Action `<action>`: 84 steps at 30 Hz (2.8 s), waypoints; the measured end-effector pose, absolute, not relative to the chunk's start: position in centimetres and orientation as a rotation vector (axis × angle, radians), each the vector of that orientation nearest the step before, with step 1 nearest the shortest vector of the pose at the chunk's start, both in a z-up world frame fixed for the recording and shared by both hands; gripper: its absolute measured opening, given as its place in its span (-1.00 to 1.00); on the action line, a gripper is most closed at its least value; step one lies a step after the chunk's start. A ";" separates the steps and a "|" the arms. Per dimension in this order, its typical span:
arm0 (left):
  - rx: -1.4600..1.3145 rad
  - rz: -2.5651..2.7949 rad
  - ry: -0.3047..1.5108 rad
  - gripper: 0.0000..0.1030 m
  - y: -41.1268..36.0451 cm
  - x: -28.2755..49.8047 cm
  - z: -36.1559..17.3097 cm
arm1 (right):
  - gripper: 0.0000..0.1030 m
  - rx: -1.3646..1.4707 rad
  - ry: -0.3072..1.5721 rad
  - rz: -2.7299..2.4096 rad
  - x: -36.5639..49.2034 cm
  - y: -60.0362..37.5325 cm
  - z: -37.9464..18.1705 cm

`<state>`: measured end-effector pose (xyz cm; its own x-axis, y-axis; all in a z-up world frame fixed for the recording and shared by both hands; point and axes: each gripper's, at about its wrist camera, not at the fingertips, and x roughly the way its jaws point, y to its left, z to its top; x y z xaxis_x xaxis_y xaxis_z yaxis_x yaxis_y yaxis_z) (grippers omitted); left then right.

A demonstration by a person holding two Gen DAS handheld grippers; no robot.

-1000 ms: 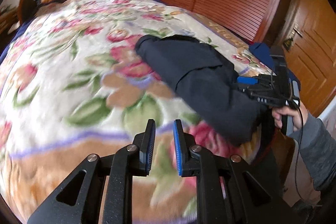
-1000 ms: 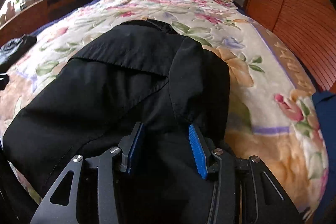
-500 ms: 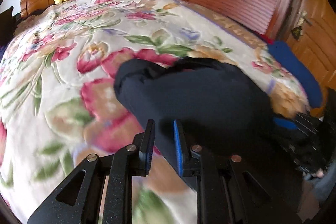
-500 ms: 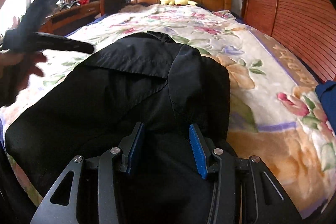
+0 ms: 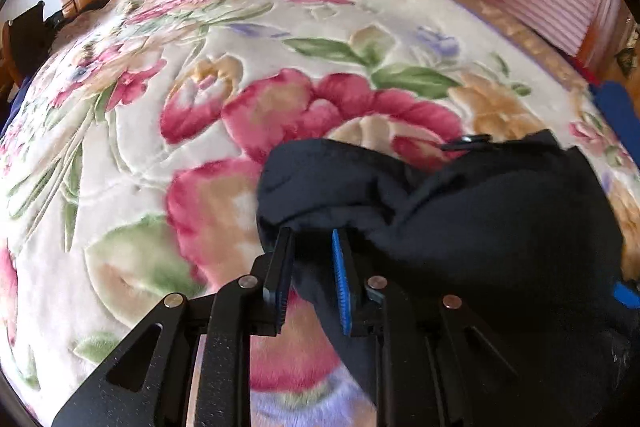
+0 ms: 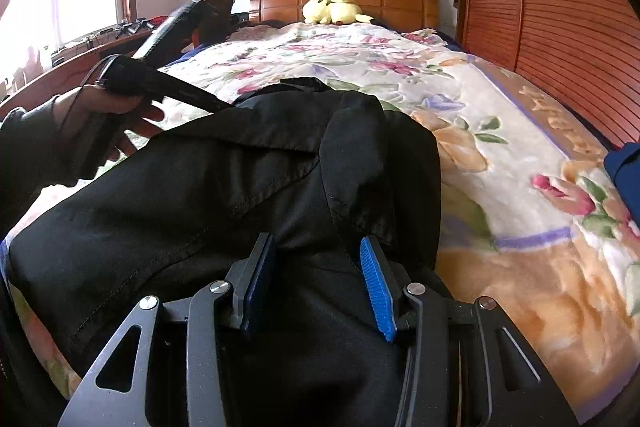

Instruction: Fold large clothes

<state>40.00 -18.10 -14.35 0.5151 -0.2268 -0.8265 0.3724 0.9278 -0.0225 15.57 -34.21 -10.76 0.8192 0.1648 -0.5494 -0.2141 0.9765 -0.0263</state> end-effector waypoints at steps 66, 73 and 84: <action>0.212 -0.387 0.950 -0.59 -17.3 44.2 -16.3 | -0.12 0.208 0.795 0.149 9.8 -39.1 -10.7; 0.275 -0.373 0.872 -0.91 -17.9 42.4 -13.6 | -0.78 0.215 0.743 0.224 10.0 -39.1 -10.8; 0.274 -0.429 0.701 -0.93 -20.7 37.5 -2.4 | -0.84 0.169 0.536 0.175 9.2 -43.3 -5.5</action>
<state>37.50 -20.71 -2.40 0.6830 -0.2870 -0.6717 0.4673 0.8784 0.0999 9.23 -43.26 -5.45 0.8456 0.2088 -0.4913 -0.1209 0.9713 0.2049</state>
